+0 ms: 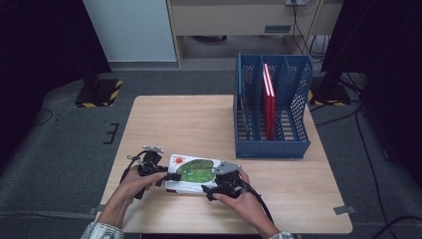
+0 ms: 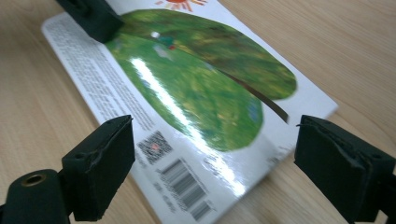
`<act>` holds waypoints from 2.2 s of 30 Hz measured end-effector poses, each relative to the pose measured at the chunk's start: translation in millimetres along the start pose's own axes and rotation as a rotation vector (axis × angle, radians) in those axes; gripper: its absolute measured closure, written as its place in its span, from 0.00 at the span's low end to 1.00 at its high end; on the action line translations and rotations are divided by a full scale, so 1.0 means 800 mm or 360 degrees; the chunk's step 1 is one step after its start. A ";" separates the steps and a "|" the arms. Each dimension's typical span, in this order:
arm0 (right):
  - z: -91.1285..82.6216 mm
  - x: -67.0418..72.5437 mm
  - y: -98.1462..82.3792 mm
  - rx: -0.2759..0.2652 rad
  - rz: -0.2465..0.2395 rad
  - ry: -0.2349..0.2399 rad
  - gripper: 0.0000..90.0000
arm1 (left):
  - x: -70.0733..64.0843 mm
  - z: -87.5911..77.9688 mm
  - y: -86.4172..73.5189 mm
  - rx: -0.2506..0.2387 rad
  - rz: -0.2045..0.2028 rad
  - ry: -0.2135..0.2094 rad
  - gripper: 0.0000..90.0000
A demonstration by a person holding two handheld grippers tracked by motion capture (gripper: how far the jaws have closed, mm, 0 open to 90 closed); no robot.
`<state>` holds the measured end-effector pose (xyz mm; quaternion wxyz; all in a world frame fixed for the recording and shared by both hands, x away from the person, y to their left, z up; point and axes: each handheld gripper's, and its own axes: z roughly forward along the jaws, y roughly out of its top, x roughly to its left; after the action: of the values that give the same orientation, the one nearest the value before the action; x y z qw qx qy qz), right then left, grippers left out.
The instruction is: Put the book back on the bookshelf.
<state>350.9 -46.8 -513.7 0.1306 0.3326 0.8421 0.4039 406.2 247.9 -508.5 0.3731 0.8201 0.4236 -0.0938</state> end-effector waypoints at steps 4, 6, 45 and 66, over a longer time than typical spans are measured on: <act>0.004 -0.006 -0.007 0.0041 0.0046 0.0032 0.12 | -0.001 0.000 0.000 -0.0001 0.0016 -0.0003 0.42; 0.007 -0.008 -0.009 0.0059 0.0080 0.0043 0.09 | -0.002 -0.001 0.001 -0.0004 0.0045 -0.0003 0.41; 0.008 -0.023 -0.011 0.0018 0.0223 0.0224 0.06 | -0.031 0.002 0.016 -0.0174 0.0434 -0.0170 0.48; 0.013 -0.039 -0.013 0.0056 0.0284 0.0355 0.01 | -0.049 -0.012 0.006 -0.0241 0.0621 -0.0202 0.63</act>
<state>374.2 -66.0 -530.2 -0.0060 0.3615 0.8254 0.4335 383.5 227.9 -480.9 0.4706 0.8487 0.2383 -0.0391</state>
